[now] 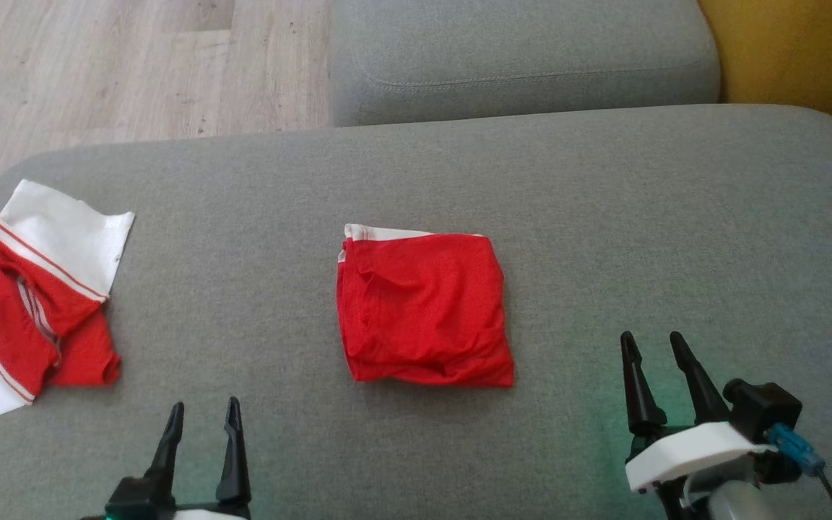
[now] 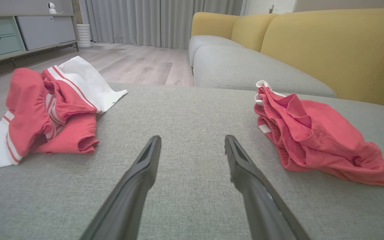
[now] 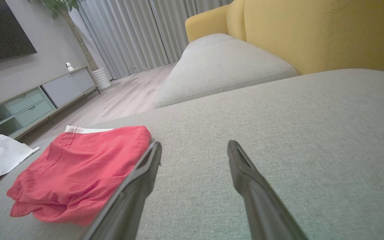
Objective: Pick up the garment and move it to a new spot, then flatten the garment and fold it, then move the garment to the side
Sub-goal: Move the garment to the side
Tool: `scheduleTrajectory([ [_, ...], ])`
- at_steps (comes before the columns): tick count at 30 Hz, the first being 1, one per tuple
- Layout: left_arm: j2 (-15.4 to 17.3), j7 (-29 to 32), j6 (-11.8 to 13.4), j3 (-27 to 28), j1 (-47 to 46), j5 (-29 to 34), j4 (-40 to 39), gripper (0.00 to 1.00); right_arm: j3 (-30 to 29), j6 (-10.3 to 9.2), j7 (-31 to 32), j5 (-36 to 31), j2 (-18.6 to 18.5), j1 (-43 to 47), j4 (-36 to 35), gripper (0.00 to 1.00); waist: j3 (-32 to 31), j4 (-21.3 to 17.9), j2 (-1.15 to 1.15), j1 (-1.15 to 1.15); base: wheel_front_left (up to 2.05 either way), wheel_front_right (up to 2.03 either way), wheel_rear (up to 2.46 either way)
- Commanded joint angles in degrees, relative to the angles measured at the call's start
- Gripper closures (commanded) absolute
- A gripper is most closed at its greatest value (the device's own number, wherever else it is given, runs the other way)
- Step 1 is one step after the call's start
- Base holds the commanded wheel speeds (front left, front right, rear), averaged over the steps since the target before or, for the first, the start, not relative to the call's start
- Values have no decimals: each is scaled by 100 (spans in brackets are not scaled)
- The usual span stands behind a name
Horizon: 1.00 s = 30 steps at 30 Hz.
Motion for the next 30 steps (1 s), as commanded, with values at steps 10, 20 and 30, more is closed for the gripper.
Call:
scheduleTrajectory([
  [10,17,-31,-2,-188,-270,-39,-64,0,474,37,-62,219,-15,-523,712,0,195,369,0,0,0,0,0],
  [20,17,-31,-105,-619,-551,-129,78,0,594,37,-62,-203,-15,-1957,1957,0,780,1294,0,0,0,0,0],
  [30,17,-31,-161,-568,-532,-196,42,0,1022,37,-58,239,-15,-2390,3349,100,783,1278,0,0,0,0,0],
])
